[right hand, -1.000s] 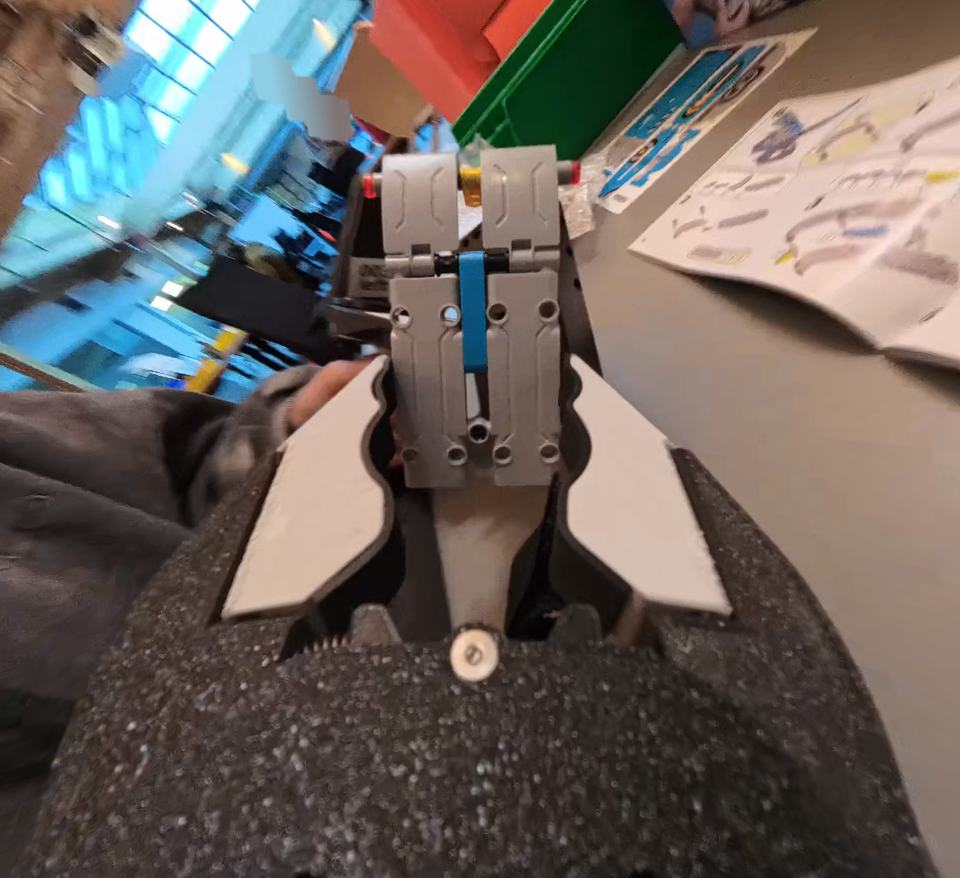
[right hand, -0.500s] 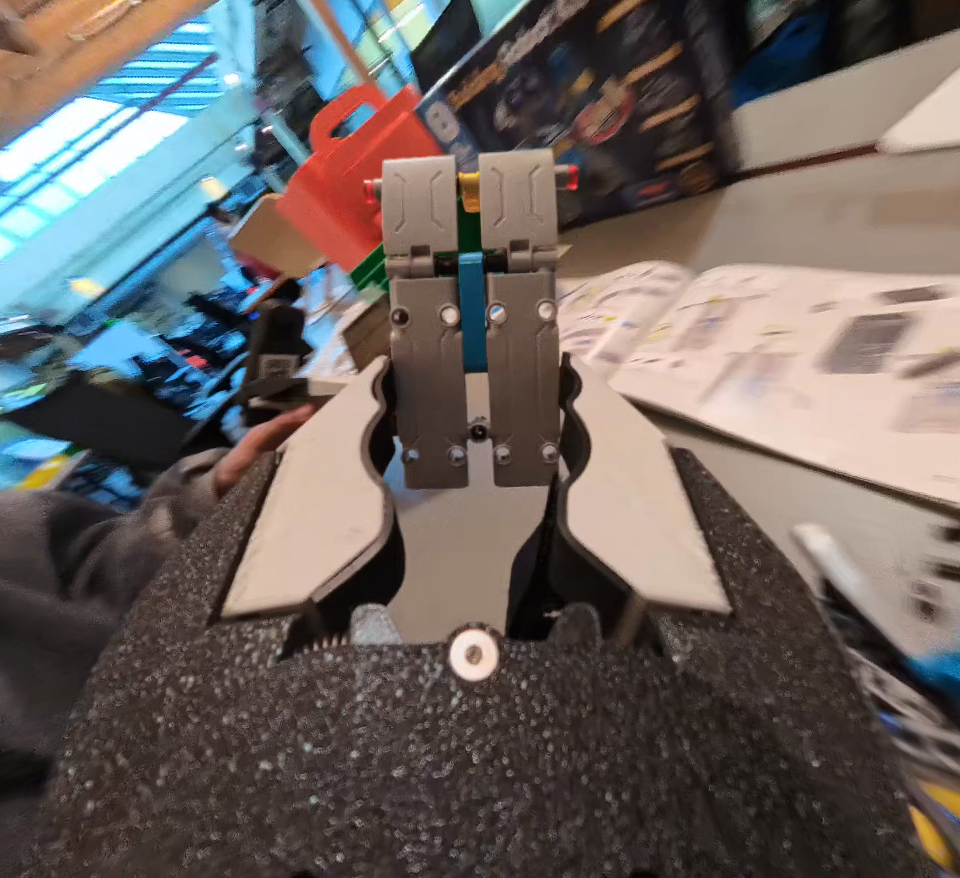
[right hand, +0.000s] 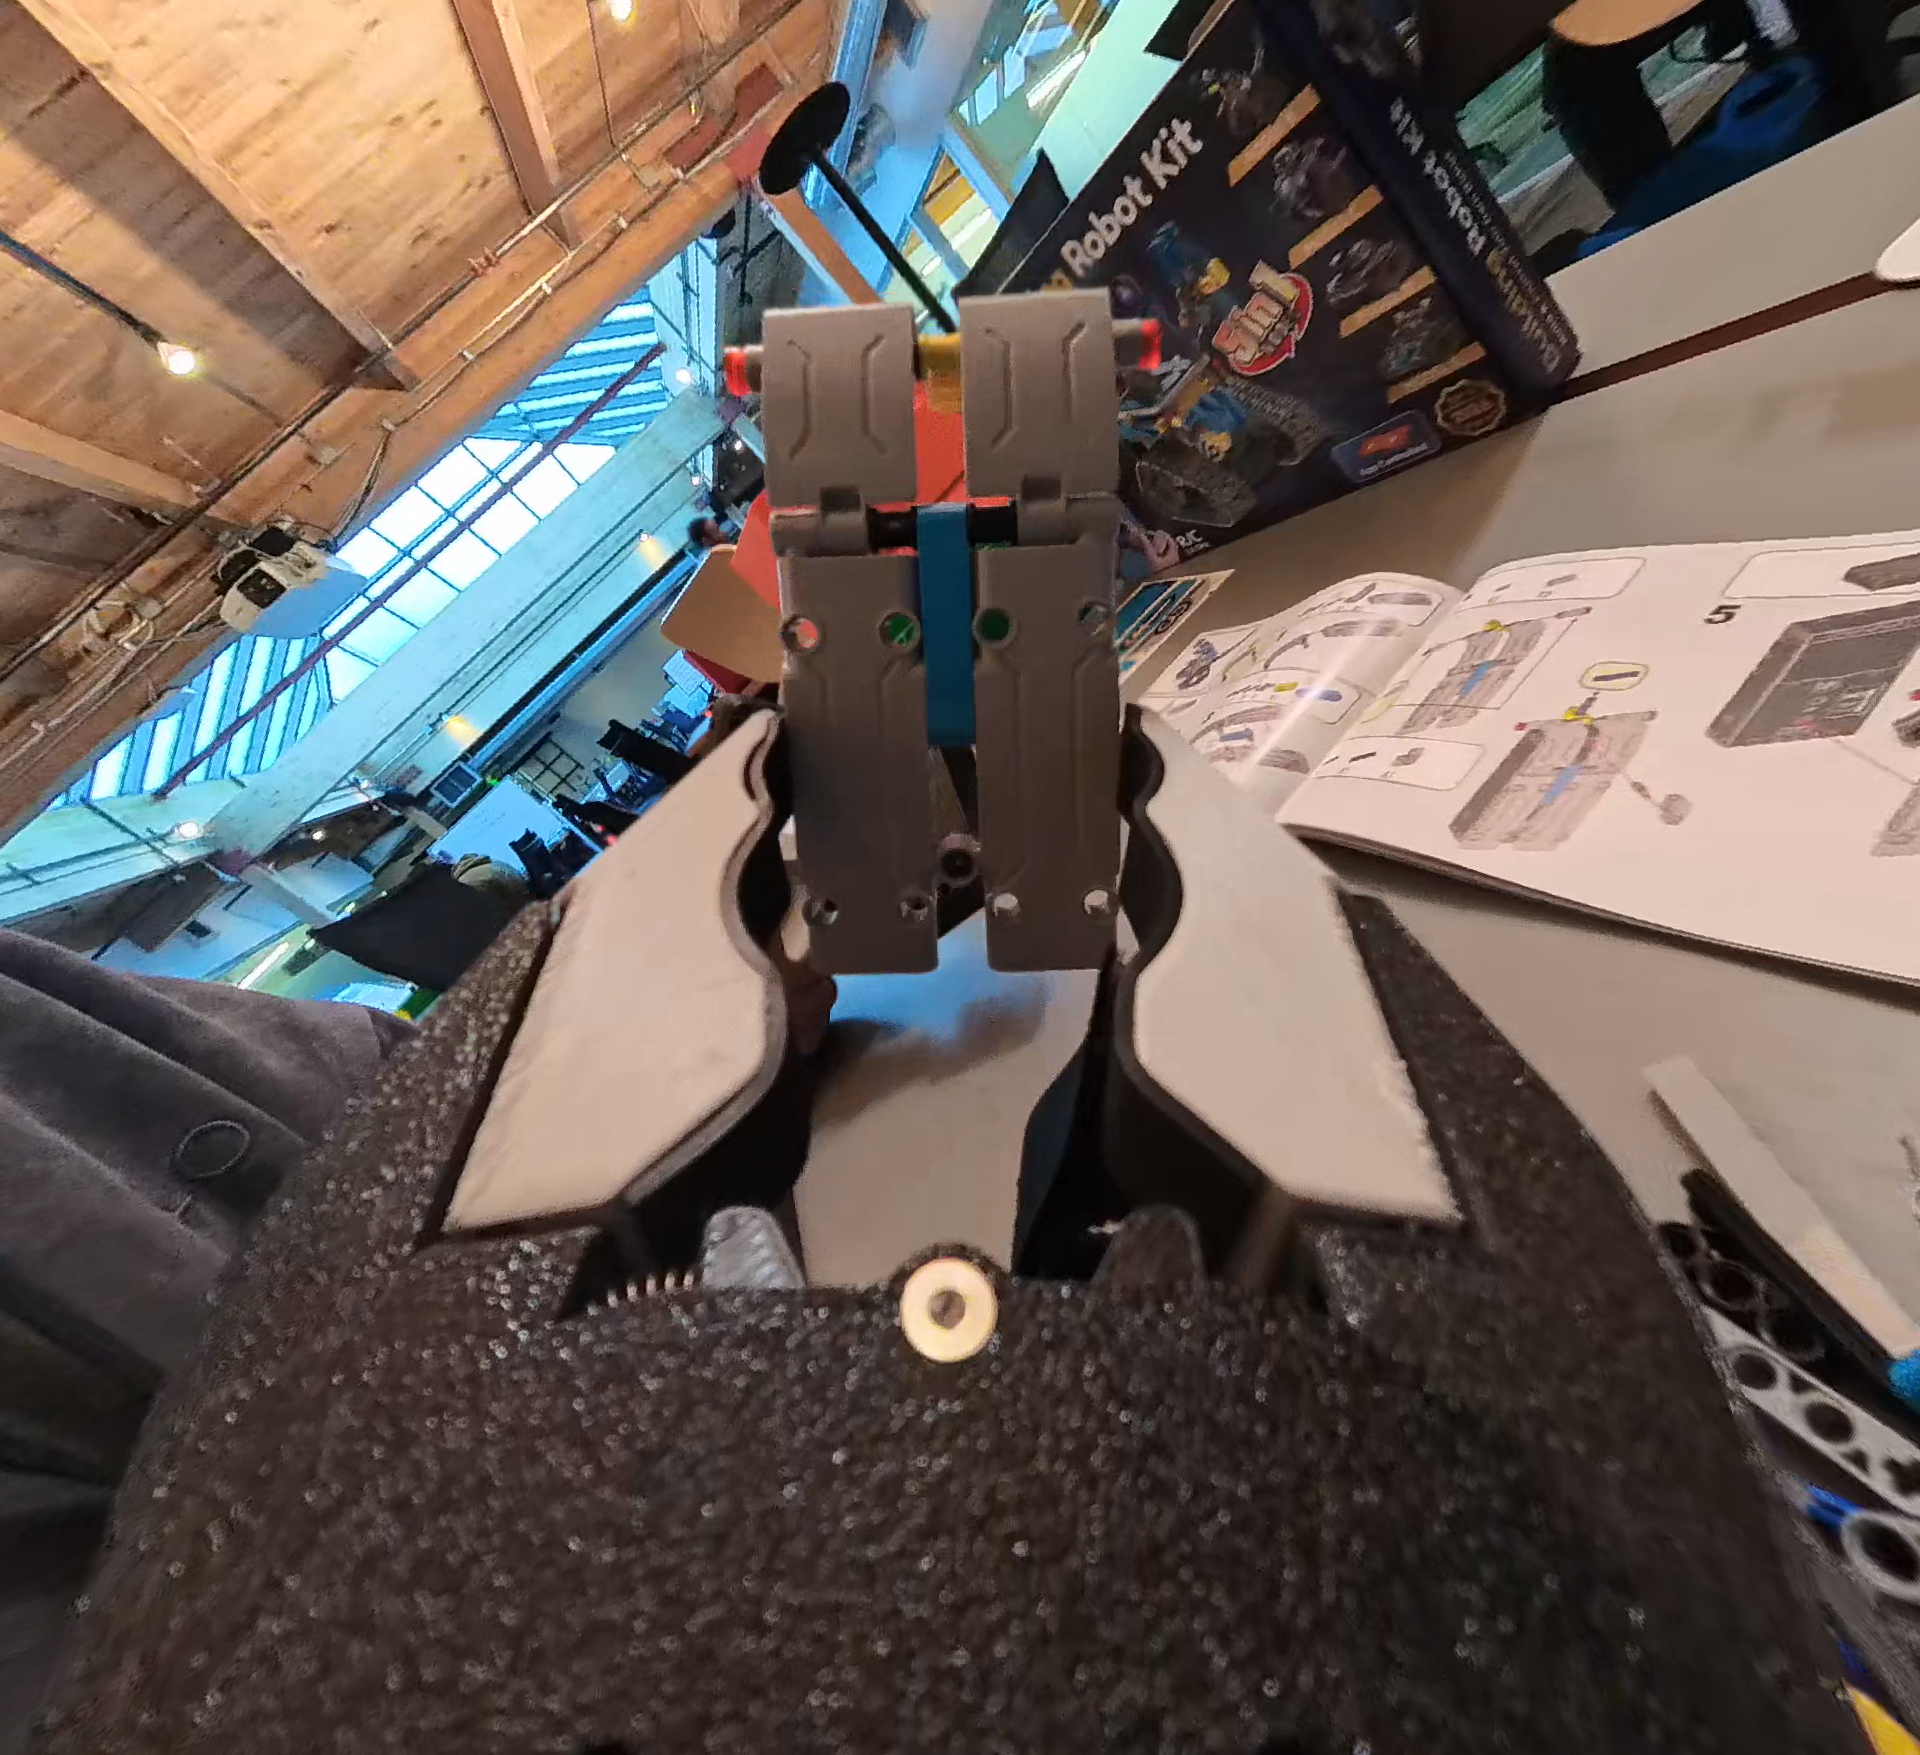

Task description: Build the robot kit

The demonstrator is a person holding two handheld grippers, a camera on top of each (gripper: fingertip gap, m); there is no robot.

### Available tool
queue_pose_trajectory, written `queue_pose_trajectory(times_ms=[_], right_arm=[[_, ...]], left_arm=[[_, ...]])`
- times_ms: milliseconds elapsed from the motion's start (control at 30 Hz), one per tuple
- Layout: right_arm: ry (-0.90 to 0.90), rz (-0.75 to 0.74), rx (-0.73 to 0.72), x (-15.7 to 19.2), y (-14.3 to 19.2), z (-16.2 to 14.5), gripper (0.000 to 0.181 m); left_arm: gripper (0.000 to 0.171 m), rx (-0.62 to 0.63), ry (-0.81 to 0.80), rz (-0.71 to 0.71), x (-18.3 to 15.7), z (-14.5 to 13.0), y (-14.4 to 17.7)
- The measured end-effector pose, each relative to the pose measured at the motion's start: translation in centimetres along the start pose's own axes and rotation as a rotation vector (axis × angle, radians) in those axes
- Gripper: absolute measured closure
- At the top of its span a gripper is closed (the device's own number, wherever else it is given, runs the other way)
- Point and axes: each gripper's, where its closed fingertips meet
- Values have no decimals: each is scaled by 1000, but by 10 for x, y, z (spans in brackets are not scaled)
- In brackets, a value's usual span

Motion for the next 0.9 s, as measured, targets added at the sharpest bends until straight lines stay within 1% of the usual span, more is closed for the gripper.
queue_pose_trajectory(times_ms=[133, 167, 233, 333, 400, 467, 500, 533, 567, 600, 700, 800, 867, 900], right_arm=[[56, -10, 46, 4, -9, -9, 120], [54, 12, 55, 9, -12, -11, 120], [-64, 141, 70, 24, -20, -15, 120], [-309, 318, 18, 38, -28, -10, 116], [-380, 369, 36, 43, -35, -15, 116], [-372, 363, 63, 46, -43, -24, 116], [-356, 359, 82, 49, -47, -28, 116], [-333, 346, 101, 50, -51, -33, 120], [-296, 319, 123, 51, -55, -39, 116], [-244, 279, 152, 51, -60, -47, 117], [-34, 125, 209, 46, -72, -62, 119], [191, 8, 261, 46, -81, -75, 119], [319, -21, 300, 52, -88, -86, 119], [351, -13, 311, 56, -91, -90, 119]], left_arm=[[146, -2, 40, -19, -6, -2, -9], [146, 0, 56, -32, -8, -3, -11], [146, 7, 81, -60, -15, -6, -16], [147, 1, 115, -119, -26, -8, -19], [147, -20, 134, -153, -31, -6, -17], [147, -30, 148, -168, -34, -5, -15], [146, -34, 154, -172, -36, -5, -14], [146, -32, 157, -176, -37, -5, -13], [146, -25, 158, -169, -38, -7, -13], [146, -15, 156, -154, -38, -9, -13], [146, -3, 153, -109, -36, -12, -12], [146, -14, 153, -68, -32, -11, -9], [146, -19, 153, -68, -34, -11, -7], [146, -18, 152, -65, -35, -11, -6]])
Point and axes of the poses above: each gripper's, where its closed fingertips meet, y back along the fingers, z out of its top, x = y × z across the jaws, and after that the axes turned 6 degrees about -y, right-handed
